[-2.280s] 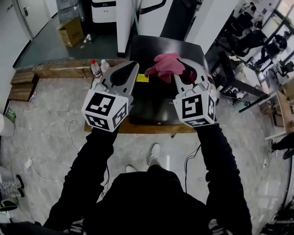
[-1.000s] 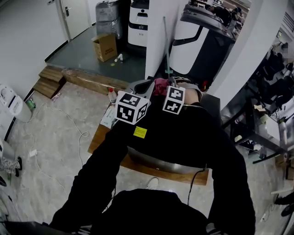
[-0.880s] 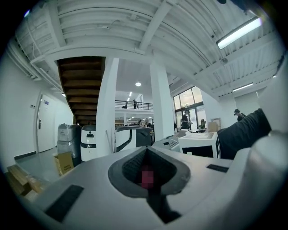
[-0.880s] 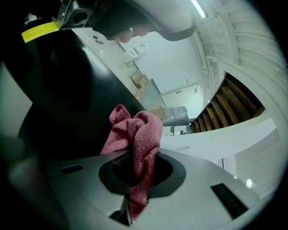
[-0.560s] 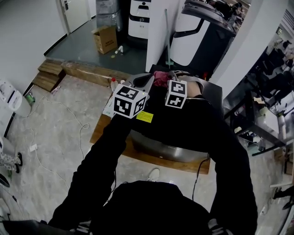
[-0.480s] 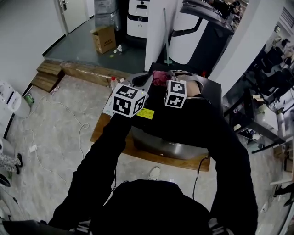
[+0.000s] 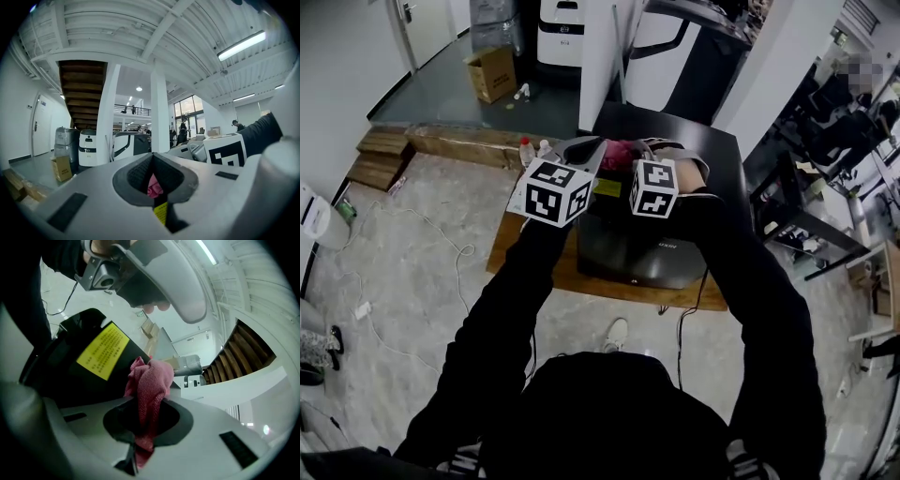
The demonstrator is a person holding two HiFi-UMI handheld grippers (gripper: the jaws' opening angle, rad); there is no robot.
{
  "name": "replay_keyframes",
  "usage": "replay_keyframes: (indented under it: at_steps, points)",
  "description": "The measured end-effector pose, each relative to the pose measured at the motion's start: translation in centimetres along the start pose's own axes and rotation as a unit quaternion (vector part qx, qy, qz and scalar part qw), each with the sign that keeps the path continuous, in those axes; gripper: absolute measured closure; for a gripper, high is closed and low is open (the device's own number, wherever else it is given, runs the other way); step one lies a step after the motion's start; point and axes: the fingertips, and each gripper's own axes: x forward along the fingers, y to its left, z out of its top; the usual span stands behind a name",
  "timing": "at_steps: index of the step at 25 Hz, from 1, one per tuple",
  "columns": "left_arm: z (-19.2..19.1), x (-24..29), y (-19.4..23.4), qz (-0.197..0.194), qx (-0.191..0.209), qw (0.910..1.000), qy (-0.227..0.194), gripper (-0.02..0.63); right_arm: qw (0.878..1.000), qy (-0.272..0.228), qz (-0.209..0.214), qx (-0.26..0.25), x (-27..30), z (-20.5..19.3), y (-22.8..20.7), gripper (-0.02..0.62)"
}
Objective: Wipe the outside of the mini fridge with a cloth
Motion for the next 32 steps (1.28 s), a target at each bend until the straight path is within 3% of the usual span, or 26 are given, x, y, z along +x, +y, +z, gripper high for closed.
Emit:
replay_keyframes:
  at_steps: [11, 17, 22, 32]
  points:
    - [-1.2, -5.9, -5.1, -0.041, -0.002, 0.9991, -0.003, 0.600, 0.999, 0.022, 0.004, 0.030, -6.6, 3.9, 5.8, 0.560]
    - [0.7, -7.1, -7.0, -0.038, 0.001, 0.9989, -0.029, 0.600, 0.997, 0.014, -0.048, 0.053, -10.5, 4.1, 5.3, 0.558]
    - [3.0, -7.1, -7.4, -0.030, 0.014, 0.9979, -0.056, 0.600, 0.992, 0.028, -0.086, 0.083, -13.2, 1.4, 2.7, 0.558]
    - [6.1, -0.1, -11.2, -0.043, 0.018, 0.9963, -0.072, 0.600, 0.983, 0.067, -0.131, 0.110, -16.3, -10.1, -2.3, 0.558]
